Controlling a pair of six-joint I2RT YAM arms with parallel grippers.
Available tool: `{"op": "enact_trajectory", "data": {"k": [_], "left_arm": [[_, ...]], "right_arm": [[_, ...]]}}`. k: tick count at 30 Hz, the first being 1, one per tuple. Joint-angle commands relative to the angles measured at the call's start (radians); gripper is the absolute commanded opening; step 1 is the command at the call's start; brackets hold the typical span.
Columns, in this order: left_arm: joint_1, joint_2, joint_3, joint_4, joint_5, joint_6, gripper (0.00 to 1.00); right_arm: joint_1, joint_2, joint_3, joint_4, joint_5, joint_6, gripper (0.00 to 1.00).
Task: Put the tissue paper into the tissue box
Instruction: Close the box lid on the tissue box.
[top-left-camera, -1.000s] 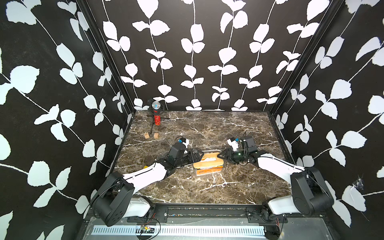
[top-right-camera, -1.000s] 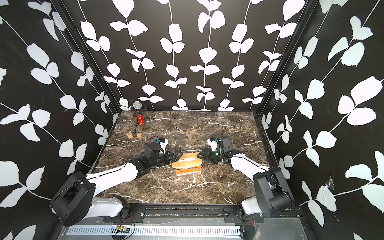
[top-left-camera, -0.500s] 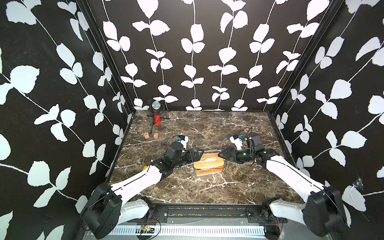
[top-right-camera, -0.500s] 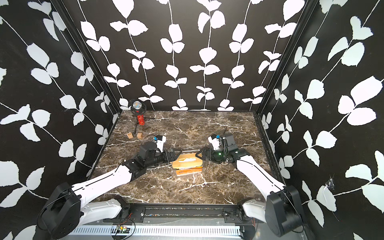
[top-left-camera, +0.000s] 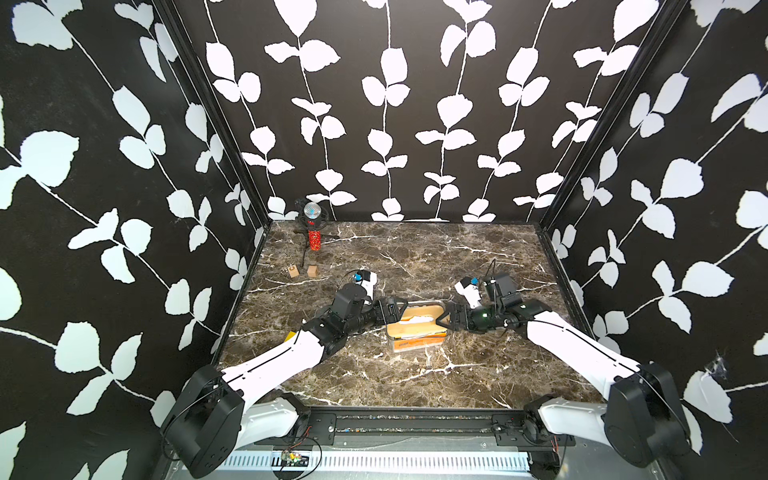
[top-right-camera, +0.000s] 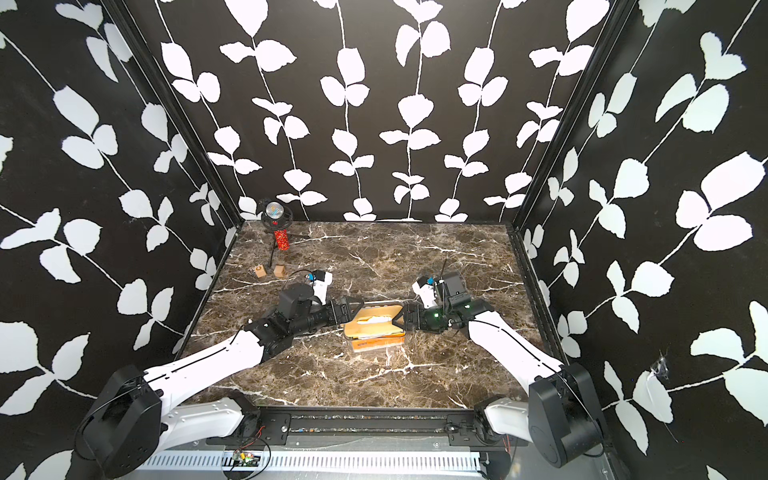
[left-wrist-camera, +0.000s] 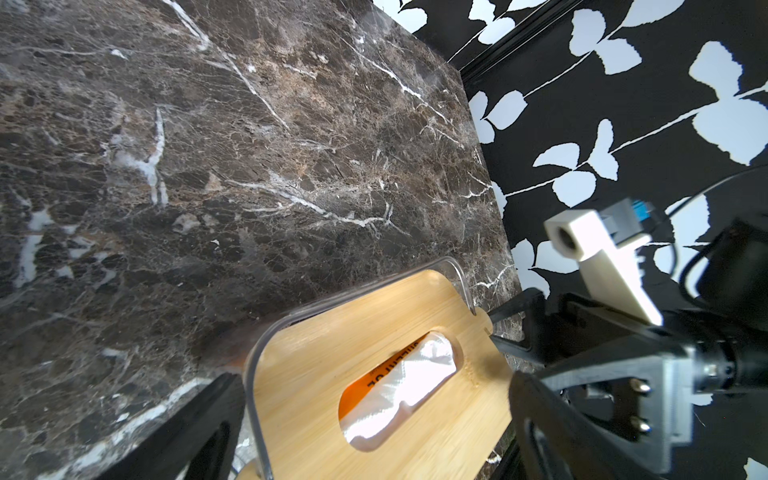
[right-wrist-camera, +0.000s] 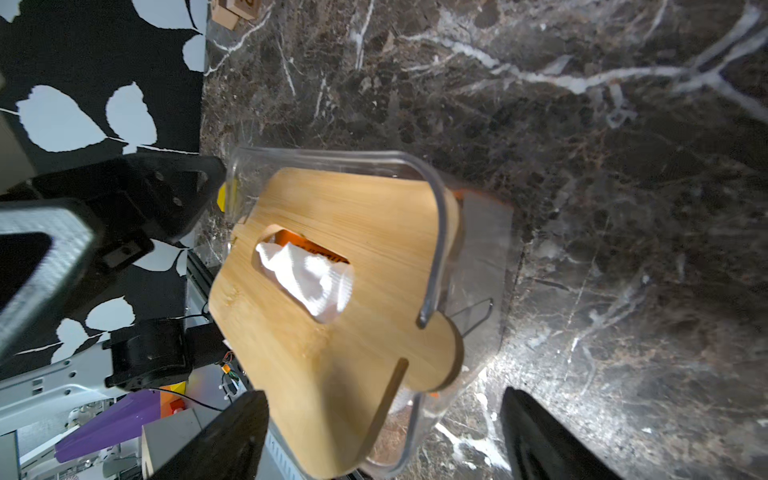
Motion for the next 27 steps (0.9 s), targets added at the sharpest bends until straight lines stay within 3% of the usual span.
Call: {"op": "enact_trajectory", "data": {"k": [1,6,10,18,21,27], "left_arm": [[-0.004,-0.004,0.010,0.014,0.003,0.004,0.99],[-0.004,-0.004,0.005,0.018,0.000,0.003,0.99],[-0.005,-0.002,0.004,0.018,0.001,0.001,0.99],[-0.004,0.001,0.005,0.017,0.002,0.002,0.99],[-0.004,0.006,0.013,0.019,0.004,0.004,0.99],[-0.004,0.037,0.054,0.036,0.035,0.012,0.99]], "right_arm": [[0.008,0.010,-0.053,0.025,0.047,-0.031,0.84],[0.009,0.002,-0.125,0.115,0.068,-0.003,0.73],[0.009,0.003,-0.148,0.161,0.079,0.018,0.71],[0.010,-0.068,-0.028,0.072,0.043,0.043,0.86],[0.009,-0.115,0.018,0.044,0.084,0.050,0.91],[0.008,-0.049,0.082,-0.016,0.147,0.014,0.92]]}}
